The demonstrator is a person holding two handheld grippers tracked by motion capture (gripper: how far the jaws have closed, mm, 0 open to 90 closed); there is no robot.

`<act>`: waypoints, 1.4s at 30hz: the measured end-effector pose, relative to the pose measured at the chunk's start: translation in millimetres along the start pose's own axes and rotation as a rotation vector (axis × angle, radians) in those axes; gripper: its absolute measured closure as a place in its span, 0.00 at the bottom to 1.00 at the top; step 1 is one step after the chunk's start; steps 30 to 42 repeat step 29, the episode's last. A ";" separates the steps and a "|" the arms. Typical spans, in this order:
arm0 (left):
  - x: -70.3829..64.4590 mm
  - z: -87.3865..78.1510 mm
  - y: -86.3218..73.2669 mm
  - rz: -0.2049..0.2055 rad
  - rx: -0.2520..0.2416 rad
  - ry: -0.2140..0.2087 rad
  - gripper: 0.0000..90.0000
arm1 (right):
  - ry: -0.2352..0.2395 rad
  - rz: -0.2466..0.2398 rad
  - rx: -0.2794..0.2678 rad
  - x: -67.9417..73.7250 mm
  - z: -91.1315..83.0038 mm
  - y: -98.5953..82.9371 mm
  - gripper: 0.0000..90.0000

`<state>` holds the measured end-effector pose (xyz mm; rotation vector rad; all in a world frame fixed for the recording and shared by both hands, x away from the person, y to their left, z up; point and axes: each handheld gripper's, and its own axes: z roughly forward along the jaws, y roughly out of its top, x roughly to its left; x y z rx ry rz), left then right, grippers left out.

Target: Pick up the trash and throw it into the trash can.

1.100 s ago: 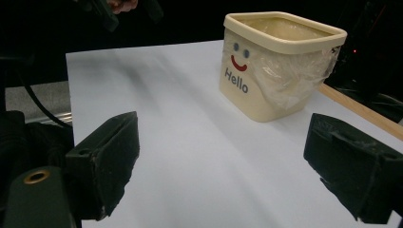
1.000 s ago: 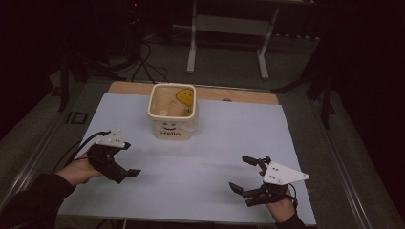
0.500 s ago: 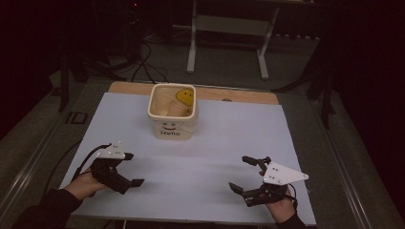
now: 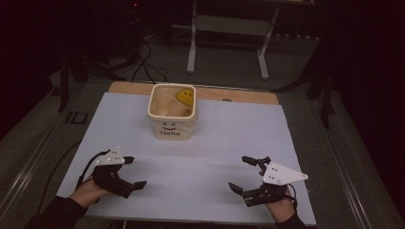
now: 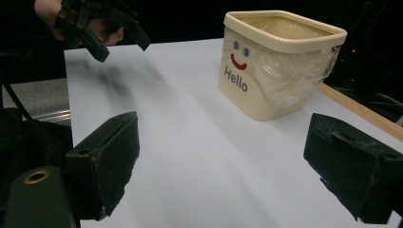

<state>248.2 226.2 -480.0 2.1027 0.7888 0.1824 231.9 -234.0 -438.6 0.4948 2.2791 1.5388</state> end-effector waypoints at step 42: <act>3.6 4.5 -12.8 -0.037 -0.067 0.037 0.01 | 0.001 0.010 0.013 -2.5 1.9 -1.7 0.13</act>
